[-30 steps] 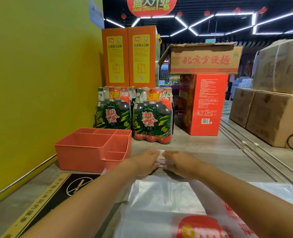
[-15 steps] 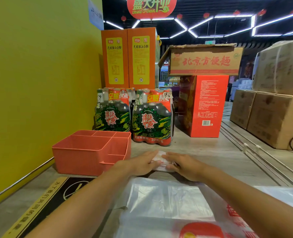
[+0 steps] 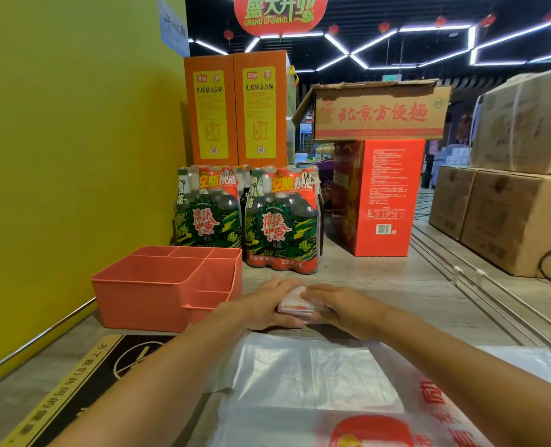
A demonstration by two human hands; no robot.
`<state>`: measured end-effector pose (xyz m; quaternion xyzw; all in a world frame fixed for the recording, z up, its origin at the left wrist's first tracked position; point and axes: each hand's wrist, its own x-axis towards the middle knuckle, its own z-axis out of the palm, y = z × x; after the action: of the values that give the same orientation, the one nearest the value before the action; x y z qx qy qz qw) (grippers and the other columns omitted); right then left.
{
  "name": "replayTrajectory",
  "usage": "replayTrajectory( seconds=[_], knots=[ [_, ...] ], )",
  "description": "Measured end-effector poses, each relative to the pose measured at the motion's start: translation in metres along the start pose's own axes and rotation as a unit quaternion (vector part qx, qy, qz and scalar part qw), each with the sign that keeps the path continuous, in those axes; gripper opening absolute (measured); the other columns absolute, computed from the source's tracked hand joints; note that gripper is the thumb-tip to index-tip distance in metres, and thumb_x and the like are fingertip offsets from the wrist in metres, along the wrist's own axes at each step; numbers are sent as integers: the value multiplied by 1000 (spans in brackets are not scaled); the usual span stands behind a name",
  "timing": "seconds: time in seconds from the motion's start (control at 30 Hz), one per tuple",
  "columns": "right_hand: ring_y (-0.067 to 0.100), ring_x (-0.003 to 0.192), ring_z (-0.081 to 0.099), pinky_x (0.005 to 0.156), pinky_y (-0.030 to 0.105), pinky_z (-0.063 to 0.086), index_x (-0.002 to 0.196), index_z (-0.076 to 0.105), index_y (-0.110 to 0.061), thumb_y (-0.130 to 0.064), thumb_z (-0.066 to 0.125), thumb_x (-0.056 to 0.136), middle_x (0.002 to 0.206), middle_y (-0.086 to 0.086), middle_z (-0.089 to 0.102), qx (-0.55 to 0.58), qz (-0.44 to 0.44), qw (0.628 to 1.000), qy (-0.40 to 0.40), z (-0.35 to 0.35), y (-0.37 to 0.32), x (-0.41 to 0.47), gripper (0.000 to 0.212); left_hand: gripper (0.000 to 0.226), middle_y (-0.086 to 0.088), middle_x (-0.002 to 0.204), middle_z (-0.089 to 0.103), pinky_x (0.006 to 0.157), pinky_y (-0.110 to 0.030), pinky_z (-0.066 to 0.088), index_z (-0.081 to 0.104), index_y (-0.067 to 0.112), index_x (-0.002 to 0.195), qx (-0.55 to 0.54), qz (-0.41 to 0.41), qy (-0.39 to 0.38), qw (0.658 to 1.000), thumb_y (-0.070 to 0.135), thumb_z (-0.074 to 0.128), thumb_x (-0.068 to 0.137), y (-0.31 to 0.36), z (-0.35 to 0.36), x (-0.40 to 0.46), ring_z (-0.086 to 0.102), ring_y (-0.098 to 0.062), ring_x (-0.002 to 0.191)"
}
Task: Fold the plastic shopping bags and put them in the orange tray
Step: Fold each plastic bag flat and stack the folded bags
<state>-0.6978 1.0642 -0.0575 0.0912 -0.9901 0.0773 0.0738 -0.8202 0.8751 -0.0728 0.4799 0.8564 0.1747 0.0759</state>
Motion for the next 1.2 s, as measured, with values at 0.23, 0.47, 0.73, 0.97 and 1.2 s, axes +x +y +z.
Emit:
replayTrajectory(
  seconds=[0.23,0.47,0.73,0.97,1.2],
  knots=[
    [15,149,29,115,18,18,155,35,-30,-31,48,106,164,-7,26,-14,-12,1000,3,12,6,-2,51,92,2,168,-5,124,-38,11,0,21,161,93,1,-9,996,54,57,97,16,-3,-12,-2,-18,154],
    [23,103,63,80,23,51,155,34,-22,-27,56,103,125,14,59,141,20,988,62,27,-1,3,57,68,-8,169,2,124,-35,13,7,12,161,112,-32,-35,993,36,42,107,25,-7,-16,6,-23,155],
    [38,121,53,94,39,52,147,41,-11,-22,49,105,143,22,43,181,127,975,-21,23,-10,8,44,66,-8,167,-17,124,-36,11,-8,11,160,151,-58,-60,985,33,30,110,30,2,-18,-2,-27,155],
    [20,155,-10,126,34,5,161,-1,-9,-41,37,108,169,6,-11,-14,76,993,-93,16,-14,-2,73,74,-7,166,-21,126,-36,-1,-12,8,159,152,-34,-57,986,38,34,108,21,11,-17,-17,-17,153],
    [16,155,3,125,30,9,162,5,-16,-58,35,103,170,2,-1,11,87,994,-69,28,-13,-7,78,72,-4,168,-11,126,-35,1,-5,11,160,159,-22,-40,986,40,34,107,23,15,-18,-12,-15,154]
  ],
)
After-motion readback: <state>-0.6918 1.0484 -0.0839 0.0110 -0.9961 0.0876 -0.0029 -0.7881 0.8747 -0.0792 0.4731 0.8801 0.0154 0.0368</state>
